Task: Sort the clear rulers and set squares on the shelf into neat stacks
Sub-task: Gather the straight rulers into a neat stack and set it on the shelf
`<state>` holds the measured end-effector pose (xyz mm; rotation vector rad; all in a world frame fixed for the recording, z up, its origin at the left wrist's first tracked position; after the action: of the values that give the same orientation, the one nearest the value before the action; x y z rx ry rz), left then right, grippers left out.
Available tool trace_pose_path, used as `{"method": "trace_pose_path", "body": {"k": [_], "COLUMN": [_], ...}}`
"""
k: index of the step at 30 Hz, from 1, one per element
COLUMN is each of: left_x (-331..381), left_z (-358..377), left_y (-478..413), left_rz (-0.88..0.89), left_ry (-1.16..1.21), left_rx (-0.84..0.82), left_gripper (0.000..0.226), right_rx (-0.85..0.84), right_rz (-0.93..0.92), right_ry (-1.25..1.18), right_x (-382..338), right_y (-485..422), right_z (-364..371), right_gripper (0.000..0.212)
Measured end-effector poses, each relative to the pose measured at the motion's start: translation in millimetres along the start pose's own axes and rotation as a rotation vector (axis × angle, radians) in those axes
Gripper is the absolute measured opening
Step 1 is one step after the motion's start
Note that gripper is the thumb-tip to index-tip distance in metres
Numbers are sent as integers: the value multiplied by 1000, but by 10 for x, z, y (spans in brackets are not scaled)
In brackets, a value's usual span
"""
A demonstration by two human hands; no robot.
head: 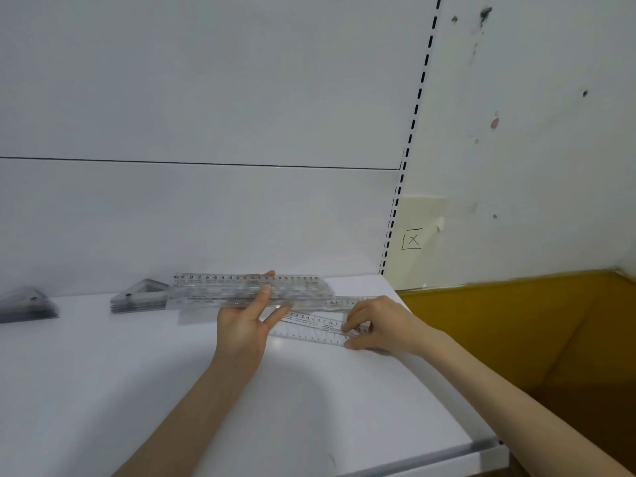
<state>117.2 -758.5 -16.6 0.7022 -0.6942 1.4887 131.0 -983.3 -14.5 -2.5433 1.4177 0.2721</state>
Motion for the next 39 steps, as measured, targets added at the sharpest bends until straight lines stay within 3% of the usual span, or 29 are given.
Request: {"method": "trace_pose_path", "body": {"k": [6,12,18,21,24,28,33,39], "left_x": [0,-15,-48,-84,-68,-47,-23,-36], "left_z": [34,29,11,-8,-7,-24,-16,-4], "left_y": [23,12,-11,-32,-24,-33,-24,-37], "left_rz": [2,10,0,-14,-21,-10,-13,-22], "left_ry": [-6,-23,-53,-41,-6,-13,7,2], "left_rx": [-16,-27,-46,-68,-96,-58,-53,-52], "left_gripper": [15,12,13,10,38,13,18,12], "right_rx": [-67,-200,-273,-248,-216,-171,-63,34], "right_rz": [57,36,22,21,44,21,-156,-288], "right_ry": [-66,-34,-73,-73,-26,118,348,192], "right_x": [-120,-182,-240,-238,-249,-315,-436,-473], "right_y": [-29,-80,-121,-122,-140,-148,-22,249], "right_z": [8,-38,0,-11,-65,-63,32,179], "right_gripper": [19,44,32,31,30,27,3,21]}}
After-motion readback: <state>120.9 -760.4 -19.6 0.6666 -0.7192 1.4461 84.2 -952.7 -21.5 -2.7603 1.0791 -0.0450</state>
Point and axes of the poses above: each hand's wrist, its own y-axis away from the middle knuckle, its own z-axis out of the palm, x = y × z, the point moved 3 cm from there along -y, towards the middle knuckle, and after that the axes turned 7 degrees about -z, right-handed, at the moved point
